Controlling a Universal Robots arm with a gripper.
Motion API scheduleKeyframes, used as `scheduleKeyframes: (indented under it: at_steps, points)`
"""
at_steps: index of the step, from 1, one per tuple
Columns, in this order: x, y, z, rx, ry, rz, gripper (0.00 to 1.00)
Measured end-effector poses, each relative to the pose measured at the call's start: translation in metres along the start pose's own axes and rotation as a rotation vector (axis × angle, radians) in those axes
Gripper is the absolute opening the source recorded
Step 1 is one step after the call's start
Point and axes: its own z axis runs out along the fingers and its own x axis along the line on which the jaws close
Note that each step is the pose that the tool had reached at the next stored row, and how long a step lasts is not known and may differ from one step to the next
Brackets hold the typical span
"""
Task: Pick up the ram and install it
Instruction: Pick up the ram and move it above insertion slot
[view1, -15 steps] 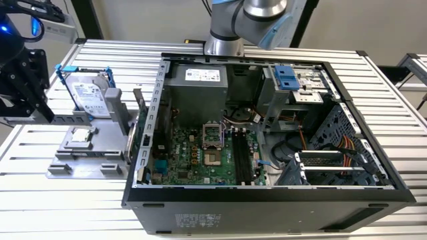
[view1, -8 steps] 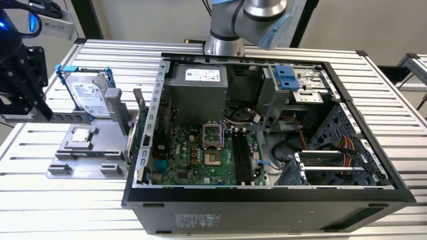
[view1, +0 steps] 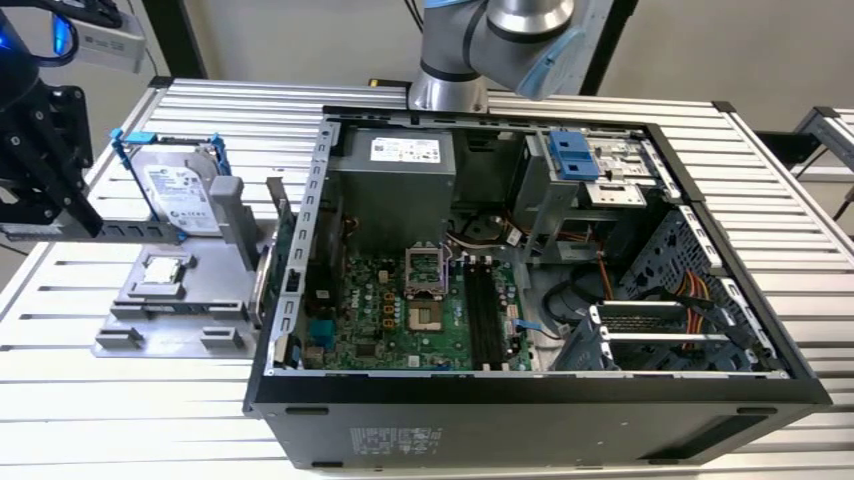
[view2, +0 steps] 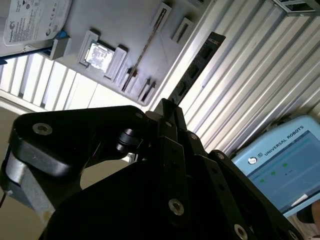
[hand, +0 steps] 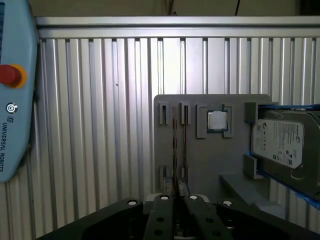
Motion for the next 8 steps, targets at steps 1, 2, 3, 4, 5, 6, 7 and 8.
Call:
scheduleKeyframes:
  at_steps: [1, 2, 3, 4, 5, 6, 7, 8]
  points:
    - [0.0000, 0.0000, -0.0005, 0.0000, 0.0000, 0.000, 0.00]
    - [0.0000, 0.0000, -0.0011, 0.0000, 0.0001, 0.000, 0.00]
    - [-0.0001, 0.0000, -0.0016, -0.0001, 0.0001, 0.000, 0.00]
    - [-0.0001, 0.0000, -0.0022, 0.0000, 0.0001, 0.000, 0.00]
    - [-0.0001, 0.0000, -0.0027, 0.0000, 0.0000, 0.000, 0.00]
    - [-0.0001, 0.0000, -0.0032, 0.0001, 0.0000, 0.000, 0.00]
    - [-0.0001, 0.0000, -0.0038, 0.0000, 0.0000, 0.000, 0.00]
    - [-0.0001, 0.0000, -0.0044, 0.0000, 0.0000, 0.000, 0.00]
